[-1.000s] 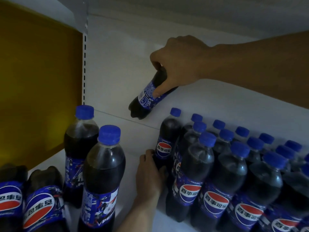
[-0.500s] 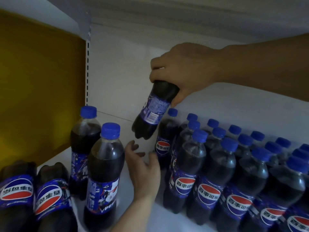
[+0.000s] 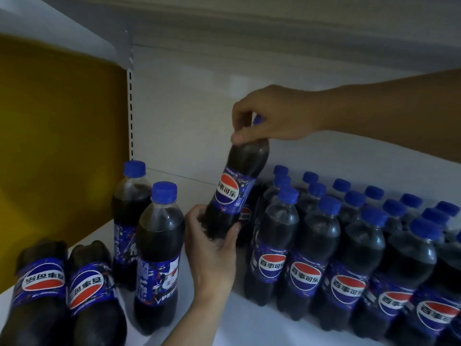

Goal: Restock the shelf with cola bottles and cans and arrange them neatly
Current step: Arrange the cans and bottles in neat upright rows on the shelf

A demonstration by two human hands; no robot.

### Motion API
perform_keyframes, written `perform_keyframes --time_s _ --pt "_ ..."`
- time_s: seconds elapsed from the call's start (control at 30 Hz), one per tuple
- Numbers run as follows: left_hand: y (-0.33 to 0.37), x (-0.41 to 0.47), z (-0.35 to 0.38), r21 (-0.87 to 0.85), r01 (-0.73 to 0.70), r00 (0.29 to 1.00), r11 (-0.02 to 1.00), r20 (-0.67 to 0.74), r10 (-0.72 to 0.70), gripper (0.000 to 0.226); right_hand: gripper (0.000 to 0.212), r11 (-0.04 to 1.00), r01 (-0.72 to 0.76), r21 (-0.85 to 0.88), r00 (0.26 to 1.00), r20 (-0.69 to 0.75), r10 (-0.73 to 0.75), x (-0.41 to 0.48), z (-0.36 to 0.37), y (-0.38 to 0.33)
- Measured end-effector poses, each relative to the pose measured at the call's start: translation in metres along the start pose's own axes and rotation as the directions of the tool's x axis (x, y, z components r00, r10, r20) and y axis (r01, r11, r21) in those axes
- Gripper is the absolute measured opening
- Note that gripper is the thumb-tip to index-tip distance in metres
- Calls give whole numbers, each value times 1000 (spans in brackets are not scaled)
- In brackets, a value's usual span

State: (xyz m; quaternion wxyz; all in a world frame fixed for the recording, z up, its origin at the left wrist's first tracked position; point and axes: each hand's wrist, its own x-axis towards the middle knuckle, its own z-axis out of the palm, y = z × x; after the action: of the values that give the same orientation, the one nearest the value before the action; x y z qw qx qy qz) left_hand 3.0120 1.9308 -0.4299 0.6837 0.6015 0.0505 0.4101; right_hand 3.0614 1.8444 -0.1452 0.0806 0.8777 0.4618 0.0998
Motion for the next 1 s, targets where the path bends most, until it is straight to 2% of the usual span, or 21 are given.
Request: perform_keyframes --time_s 0.1,0.17,0.3,0.4,0.63,0.73,0.9,1.0 --pt "-8 -1 -4 216 23 994 976 96 -45 68 30 992 -42 123 998 -34 46 -1 19 6" --pt "-17 -4 -6 380 34 978 924 176 -109 67 29 986 -76 150 997 -13 78 2 39 6" --pt "-34 0 -8 528 69 911 846 312 -269 62 26 979 -112 171 994 22 110 4 80 9" --pt "-43 2 -8 553 107 891 826 314 -326 61 25 972 -114 207 993 16 113 7 97 10" --pt "-48 3 -6 656 -14 917 754 309 -253 63 14 969 -111 222 993 56 101 18 106 14" --pt "-46 4 -4 671 -16 919 742 303 -253 63 8 966 -114 232 993 49 105 19 108 16" --pt "-49 12 -7 667 -10 895 745 338 -291 68 13 949 -145 281 988 98 122 19 108 16" --pt "-50 15 -6 669 -49 866 742 399 -303 61 17 941 -169 293 982 130 136 19 106 16"
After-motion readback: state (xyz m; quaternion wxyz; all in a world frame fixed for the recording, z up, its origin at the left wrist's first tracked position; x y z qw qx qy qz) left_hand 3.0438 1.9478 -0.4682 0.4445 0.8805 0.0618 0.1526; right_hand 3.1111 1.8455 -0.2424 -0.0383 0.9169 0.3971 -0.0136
